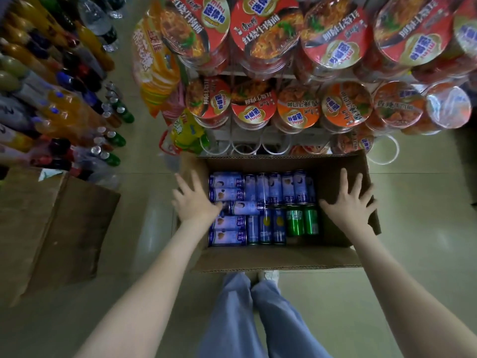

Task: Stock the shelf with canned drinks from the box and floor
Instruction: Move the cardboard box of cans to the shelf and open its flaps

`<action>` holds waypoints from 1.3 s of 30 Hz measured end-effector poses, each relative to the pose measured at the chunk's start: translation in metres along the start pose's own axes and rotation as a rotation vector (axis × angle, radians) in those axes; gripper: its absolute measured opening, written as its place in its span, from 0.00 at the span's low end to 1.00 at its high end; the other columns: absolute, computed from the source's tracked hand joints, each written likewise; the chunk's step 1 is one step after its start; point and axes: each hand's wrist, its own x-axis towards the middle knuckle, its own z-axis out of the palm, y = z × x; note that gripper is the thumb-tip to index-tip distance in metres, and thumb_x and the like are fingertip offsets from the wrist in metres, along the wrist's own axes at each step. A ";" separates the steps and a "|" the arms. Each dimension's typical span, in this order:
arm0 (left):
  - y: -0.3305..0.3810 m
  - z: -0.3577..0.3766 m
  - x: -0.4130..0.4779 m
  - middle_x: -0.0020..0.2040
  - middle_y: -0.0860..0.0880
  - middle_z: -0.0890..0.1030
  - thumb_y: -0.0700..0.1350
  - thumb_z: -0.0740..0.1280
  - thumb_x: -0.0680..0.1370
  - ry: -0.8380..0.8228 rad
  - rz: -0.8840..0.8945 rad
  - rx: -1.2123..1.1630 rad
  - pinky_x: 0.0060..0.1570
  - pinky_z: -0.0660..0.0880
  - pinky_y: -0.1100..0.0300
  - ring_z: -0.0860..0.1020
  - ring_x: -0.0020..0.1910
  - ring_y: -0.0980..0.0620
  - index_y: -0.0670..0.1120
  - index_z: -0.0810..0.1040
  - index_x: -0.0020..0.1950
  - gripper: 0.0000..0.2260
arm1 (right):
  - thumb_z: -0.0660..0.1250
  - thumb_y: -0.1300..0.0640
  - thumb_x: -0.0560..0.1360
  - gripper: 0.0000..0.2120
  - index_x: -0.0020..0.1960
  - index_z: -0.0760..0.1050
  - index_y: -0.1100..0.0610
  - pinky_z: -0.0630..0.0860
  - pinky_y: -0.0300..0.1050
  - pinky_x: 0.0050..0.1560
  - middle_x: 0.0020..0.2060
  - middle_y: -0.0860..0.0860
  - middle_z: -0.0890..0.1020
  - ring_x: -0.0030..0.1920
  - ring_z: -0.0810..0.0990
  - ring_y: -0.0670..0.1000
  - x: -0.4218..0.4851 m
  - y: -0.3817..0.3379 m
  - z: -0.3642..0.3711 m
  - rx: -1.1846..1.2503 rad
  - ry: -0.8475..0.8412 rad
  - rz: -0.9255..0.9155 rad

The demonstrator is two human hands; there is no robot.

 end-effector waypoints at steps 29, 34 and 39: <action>-0.005 0.025 -0.014 0.77 0.38 0.47 0.55 0.60 0.77 0.168 0.183 -0.167 0.72 0.56 0.52 0.53 0.74 0.40 0.38 0.48 0.77 0.36 | 0.44 0.48 0.83 0.26 0.77 0.37 0.50 0.40 0.61 0.72 0.77 0.49 0.41 0.77 0.41 0.50 0.008 -0.086 0.060 -0.273 -0.441 -0.443; -0.004 0.028 -0.006 0.74 0.36 0.56 0.52 0.64 0.76 0.200 0.195 -0.171 0.63 0.68 0.50 0.62 0.68 0.38 0.40 0.61 0.74 0.30 | 0.48 0.56 0.82 0.29 0.77 0.36 0.50 0.43 0.63 0.73 0.77 0.49 0.41 0.77 0.43 0.52 0.018 -0.090 0.077 -0.343 -0.503 -0.424; 0.009 0.034 0.000 0.78 0.46 0.50 0.53 0.59 0.79 0.019 0.504 -0.232 0.71 0.58 0.55 0.56 0.74 0.45 0.46 0.48 0.78 0.32 | 0.53 0.58 0.81 0.33 0.77 0.35 0.50 0.42 0.63 0.73 0.77 0.49 0.39 0.77 0.40 0.54 0.022 -0.095 0.086 -0.359 -0.541 -0.409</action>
